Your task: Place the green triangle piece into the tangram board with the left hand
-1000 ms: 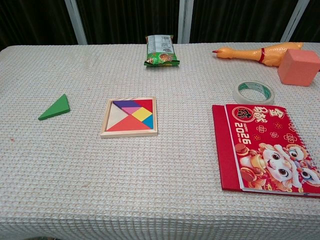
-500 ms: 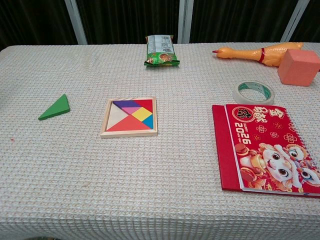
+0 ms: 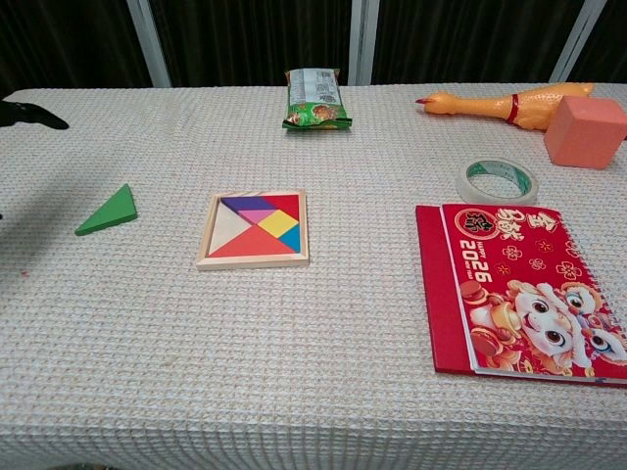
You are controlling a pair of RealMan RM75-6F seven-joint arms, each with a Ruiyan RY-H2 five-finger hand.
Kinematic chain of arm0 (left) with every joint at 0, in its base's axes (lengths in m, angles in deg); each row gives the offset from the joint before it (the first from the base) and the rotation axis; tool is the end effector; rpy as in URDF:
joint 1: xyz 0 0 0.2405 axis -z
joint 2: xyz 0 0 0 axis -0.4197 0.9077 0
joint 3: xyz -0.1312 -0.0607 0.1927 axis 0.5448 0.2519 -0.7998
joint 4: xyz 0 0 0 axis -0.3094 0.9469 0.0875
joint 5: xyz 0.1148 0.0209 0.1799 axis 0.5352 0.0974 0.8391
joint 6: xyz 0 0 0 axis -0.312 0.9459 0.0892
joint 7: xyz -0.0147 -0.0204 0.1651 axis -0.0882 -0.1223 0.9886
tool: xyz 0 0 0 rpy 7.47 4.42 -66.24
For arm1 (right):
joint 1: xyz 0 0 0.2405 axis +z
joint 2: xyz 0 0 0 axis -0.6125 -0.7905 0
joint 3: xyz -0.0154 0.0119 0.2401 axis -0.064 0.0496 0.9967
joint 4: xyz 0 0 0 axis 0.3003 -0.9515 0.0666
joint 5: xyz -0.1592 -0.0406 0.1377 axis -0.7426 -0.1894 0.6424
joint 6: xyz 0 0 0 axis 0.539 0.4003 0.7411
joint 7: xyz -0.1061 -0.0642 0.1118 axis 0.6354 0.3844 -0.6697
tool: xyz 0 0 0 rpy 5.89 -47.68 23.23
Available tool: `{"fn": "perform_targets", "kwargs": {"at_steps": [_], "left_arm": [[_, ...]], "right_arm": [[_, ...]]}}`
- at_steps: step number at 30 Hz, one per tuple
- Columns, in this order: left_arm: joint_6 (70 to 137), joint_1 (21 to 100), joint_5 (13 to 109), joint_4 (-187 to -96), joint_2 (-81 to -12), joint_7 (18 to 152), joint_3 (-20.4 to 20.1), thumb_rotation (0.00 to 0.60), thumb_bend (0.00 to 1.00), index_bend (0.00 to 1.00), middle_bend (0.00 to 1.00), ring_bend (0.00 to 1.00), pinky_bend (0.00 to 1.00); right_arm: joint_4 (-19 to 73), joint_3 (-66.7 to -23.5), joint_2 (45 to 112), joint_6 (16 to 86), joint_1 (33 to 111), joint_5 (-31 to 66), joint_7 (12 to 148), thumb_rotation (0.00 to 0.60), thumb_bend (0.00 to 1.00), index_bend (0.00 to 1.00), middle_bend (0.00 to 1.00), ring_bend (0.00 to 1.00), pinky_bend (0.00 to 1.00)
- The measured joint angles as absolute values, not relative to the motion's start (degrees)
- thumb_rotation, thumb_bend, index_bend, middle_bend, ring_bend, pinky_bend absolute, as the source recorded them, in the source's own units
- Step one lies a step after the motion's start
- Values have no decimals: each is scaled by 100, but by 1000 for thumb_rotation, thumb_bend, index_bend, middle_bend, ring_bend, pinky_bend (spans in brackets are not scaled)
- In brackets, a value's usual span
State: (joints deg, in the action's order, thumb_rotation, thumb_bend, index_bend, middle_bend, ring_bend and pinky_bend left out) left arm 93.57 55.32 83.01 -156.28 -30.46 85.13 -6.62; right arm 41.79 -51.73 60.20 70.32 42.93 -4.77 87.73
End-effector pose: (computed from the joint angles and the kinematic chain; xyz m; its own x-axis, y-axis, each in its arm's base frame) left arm -0.2460 0.3116 0.0622 0.5458 0.3288 0.7707 0.8276 -0.3558 -0.4342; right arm -0.3118 -0.2086 0.1489 0.5352 -0.0166 0.8446 -0.8446 0.0050 0.5353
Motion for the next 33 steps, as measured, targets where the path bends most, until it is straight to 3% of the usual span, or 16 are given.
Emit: {"fn": "perform_targets", "kwargs": {"at_steps": [7,19,33], "left_arm": [[8578,6090,8182,-15124,-3412,8548,-596,600,221,41,0,0,5],[7821,6479,7822,-14895,-3573,8554,-634,600,221,38,0,0,3],[7481,6757,7621,-14762,-3625,8483,-646,600,222,39,0,0,1]], "right_arm": [[4211,-5081,6031,6956,4363,-381,8649,600,444,0,0,0,0],[4363,-4968,6042,6827,4560,-373,8696,600,445,0,0,0,0],[4380,-4978,5984,6735,4614,-308,8723,600,445,0,0,0,0]]}}
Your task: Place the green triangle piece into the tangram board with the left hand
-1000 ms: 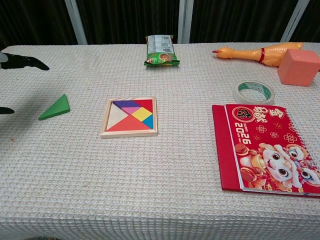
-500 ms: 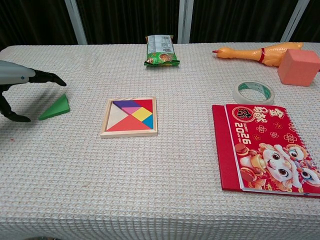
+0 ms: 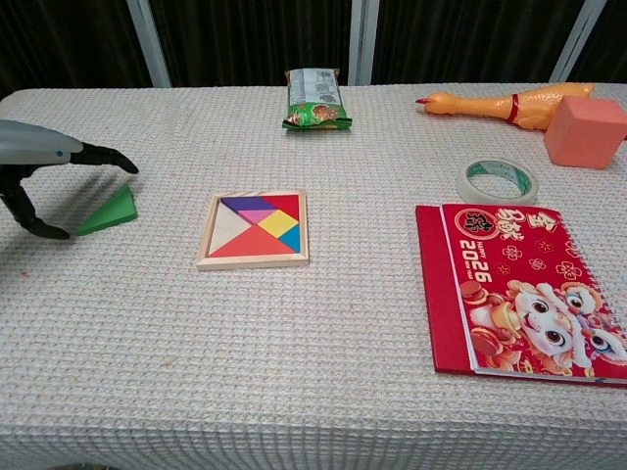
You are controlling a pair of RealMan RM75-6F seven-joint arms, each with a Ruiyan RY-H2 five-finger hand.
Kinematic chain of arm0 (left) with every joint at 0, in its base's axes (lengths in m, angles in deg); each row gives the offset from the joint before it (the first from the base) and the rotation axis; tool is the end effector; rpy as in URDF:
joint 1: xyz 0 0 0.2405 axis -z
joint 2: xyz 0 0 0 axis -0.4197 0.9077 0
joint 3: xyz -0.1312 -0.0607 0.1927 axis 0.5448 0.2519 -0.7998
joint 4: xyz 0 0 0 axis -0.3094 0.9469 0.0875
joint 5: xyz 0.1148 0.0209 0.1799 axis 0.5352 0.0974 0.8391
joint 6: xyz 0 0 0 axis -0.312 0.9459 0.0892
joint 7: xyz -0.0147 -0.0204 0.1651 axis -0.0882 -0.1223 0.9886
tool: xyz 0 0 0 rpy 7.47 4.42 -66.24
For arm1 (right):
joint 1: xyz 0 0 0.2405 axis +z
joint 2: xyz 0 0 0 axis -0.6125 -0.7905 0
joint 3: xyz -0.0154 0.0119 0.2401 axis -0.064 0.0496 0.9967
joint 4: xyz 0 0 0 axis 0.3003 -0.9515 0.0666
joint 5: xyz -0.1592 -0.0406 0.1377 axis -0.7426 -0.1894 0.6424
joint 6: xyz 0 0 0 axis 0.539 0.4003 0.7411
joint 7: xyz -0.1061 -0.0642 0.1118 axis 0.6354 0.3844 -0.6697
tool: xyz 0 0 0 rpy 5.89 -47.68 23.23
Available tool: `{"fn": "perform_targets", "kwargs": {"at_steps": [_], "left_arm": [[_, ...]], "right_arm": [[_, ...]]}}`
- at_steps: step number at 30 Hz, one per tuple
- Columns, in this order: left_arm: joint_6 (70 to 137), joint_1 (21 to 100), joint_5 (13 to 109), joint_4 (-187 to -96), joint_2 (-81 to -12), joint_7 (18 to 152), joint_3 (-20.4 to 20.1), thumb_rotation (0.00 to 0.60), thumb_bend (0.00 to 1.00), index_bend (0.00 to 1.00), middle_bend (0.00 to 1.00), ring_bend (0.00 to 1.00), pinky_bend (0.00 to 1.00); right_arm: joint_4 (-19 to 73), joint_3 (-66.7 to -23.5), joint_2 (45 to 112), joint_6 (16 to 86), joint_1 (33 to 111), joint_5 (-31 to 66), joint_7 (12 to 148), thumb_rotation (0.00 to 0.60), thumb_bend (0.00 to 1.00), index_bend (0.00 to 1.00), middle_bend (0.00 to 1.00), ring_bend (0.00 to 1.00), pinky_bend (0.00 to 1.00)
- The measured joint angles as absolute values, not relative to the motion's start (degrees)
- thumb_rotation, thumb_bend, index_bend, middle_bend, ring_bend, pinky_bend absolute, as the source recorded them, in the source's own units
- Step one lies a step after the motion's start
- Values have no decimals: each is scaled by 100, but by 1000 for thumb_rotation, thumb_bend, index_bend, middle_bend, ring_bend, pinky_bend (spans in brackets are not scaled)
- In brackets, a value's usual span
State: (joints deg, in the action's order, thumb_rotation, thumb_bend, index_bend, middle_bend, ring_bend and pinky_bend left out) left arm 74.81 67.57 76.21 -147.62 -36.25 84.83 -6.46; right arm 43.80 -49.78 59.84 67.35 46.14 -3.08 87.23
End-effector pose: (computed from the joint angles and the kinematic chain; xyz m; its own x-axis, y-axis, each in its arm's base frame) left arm -0.2347 0.3599 0.0159 0.6132 0.4885 0.6207 0.7894 -0.4074 -0.4593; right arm -0.2972 -0.2321 0.1467 0.4977 -0.0114 0.8673 -0.8673 -0.0209 0.4974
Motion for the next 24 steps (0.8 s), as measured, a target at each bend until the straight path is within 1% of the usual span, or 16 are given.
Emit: {"fn": "perform_targets", "kwargs": {"at_steps": [15,24], "left_arm": [[7397,6878,7609,-14696,-3716,8276,-692,600,221,41,0,0,0],[7196,6995,7388,-14682,-3711,8334,-680,600,220,49,0,0,0]], "right_arm": [[4399,-4927,5983,6587,4756,-233,8756,600,445,0,0,0,0],[4358,-4948,5993,6548,4752,-141,8744,600,445,0,0,0,0]]}}
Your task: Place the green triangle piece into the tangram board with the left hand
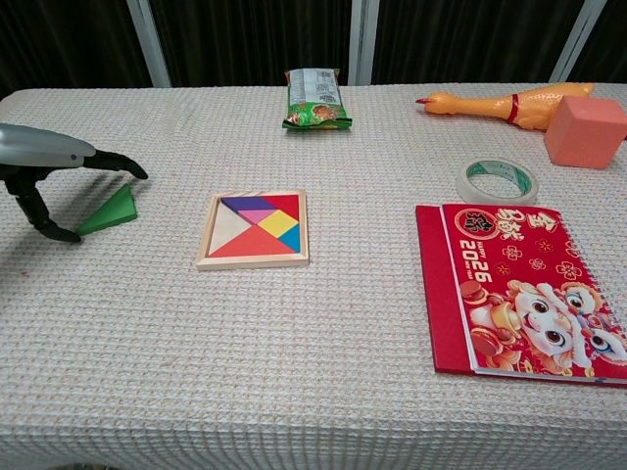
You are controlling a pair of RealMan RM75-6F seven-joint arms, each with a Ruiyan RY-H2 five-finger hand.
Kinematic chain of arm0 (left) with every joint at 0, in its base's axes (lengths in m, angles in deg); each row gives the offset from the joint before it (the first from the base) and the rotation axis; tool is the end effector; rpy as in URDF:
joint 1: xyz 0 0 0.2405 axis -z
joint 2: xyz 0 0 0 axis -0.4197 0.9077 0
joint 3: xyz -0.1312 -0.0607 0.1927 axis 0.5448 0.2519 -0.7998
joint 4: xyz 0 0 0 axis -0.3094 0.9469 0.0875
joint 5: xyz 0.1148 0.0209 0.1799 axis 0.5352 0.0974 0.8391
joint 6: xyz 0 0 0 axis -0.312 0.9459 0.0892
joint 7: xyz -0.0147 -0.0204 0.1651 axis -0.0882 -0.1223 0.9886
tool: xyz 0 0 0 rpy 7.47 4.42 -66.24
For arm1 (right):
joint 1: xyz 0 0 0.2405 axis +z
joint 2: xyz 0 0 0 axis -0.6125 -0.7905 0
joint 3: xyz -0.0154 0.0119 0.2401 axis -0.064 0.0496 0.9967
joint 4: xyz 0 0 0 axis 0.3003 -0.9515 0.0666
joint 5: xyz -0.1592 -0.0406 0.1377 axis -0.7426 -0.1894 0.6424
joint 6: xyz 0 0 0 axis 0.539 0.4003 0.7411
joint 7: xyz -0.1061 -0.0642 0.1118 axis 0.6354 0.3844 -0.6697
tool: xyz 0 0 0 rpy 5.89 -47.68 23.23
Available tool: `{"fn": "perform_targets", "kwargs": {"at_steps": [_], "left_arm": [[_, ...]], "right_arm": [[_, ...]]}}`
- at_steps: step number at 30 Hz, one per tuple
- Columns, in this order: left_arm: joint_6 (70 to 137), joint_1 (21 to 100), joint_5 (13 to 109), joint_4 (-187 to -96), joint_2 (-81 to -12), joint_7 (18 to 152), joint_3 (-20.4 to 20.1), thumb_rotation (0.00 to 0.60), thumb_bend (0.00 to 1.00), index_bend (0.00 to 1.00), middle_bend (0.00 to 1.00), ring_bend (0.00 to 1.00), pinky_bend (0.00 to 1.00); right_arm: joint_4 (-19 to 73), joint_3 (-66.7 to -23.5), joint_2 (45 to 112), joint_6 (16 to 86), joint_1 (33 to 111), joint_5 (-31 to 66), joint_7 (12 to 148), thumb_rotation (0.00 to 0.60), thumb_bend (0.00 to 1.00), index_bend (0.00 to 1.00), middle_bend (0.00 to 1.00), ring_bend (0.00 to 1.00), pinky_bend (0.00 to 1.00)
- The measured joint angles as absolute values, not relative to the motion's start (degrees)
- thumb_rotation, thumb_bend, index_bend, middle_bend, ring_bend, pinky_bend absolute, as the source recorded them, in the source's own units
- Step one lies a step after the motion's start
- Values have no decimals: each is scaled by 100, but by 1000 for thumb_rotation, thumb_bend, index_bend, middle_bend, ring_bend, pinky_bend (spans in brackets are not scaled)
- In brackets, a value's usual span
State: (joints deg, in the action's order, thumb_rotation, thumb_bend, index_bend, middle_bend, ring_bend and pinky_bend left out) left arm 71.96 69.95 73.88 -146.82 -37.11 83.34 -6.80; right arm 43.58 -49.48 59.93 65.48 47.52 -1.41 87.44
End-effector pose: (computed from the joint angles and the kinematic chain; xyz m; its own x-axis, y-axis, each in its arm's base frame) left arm -0.2298 0.3660 0.0083 0.5884 0.5295 0.6111 0.8085 -0.3931 -0.4379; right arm -0.2981 -0.2404 0.1444 0.4982 -0.0296 0.8666 -0.8671 -0.0159 0.4979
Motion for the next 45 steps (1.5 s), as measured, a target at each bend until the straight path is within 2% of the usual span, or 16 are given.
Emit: {"fn": "perform_targets", "kwargs": {"at_steps": [16,45], "left_arm": [[7143,7079,6842,-14867,-3620,8687,-701,600,217,110,0,0,2],[6988,7195,6335,-14841,-3647,8777,-754,600,206,115,0,0,6]], "right_arm": [[4363,-4959,5984,6514,4766,-71,8744,600,446,0,0,0,0],[4343,-4993,5965,6382,4791,67,8755,600,448,0,0,0,0]]}}
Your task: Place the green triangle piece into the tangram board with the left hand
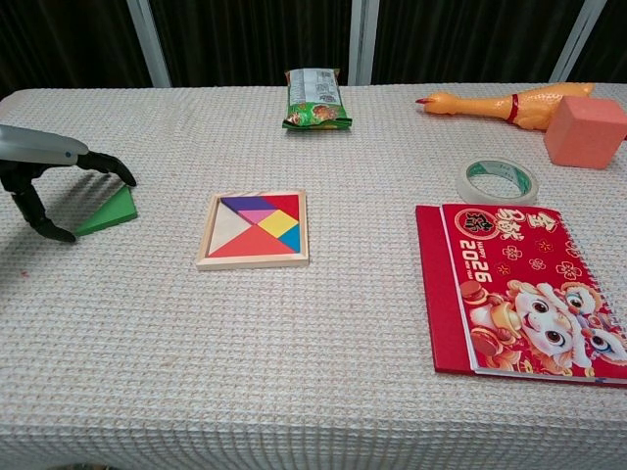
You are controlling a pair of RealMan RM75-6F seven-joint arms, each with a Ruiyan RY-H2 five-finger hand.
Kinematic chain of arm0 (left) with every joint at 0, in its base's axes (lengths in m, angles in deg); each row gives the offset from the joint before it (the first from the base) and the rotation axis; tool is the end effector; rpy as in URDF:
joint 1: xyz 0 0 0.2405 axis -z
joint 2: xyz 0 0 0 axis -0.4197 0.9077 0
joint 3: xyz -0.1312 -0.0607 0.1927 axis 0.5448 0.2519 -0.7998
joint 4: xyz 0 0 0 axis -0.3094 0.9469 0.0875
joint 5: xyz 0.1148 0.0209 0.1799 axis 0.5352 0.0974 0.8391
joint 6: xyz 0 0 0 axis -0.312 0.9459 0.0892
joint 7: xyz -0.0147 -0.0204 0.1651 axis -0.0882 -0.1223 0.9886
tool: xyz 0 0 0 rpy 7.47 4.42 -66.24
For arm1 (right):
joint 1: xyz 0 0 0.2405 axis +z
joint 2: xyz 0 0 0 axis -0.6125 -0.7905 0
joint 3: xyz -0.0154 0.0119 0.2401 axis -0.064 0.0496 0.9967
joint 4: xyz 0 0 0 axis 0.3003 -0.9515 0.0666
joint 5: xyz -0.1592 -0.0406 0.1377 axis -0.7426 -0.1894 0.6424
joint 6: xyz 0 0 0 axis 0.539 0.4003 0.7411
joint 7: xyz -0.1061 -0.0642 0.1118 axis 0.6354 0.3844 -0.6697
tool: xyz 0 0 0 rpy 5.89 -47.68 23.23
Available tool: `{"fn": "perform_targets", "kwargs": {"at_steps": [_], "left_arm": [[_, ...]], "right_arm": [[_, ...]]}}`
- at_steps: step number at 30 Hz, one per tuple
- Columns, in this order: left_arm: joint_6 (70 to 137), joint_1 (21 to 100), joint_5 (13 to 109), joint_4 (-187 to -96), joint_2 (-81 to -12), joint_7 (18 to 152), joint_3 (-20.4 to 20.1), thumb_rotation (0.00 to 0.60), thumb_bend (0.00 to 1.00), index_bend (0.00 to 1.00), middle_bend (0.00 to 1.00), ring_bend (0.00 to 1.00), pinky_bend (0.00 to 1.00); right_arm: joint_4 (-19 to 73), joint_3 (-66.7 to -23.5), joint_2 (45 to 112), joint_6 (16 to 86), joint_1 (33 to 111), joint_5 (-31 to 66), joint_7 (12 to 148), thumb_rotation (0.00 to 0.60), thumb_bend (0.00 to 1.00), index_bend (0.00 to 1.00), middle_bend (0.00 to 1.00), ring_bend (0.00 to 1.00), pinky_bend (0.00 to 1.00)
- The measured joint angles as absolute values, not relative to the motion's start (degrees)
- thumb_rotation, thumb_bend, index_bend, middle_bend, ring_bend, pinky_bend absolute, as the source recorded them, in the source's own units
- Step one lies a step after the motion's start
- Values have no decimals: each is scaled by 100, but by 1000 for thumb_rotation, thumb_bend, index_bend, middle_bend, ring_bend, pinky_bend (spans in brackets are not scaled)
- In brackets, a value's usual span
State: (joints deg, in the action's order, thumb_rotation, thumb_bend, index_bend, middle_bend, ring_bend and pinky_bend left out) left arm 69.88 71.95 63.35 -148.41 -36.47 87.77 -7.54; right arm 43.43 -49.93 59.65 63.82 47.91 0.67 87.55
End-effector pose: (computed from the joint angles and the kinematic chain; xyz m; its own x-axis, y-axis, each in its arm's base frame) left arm -0.2329 0.3692 0.0096 0.5377 0.5809 0.6111 0.8406 -0.3129 -0.4421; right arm -0.3058 -0.2407 0.1430 0.4999 -0.0656 0.8636 -0.8650 0.0107 0.5016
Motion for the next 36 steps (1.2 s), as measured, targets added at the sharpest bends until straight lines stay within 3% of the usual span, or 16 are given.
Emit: {"fn": "perform_targets", "kwargs": {"at_steps": [36], "left_arm": [[7004,7226,6207,-14807,-3700,8690,-734,600,154,172,0,0,6]], "right_arm": [[4338,-4993,5962,6313,4816,164,8777,600,451,0,0,0,0]]}}
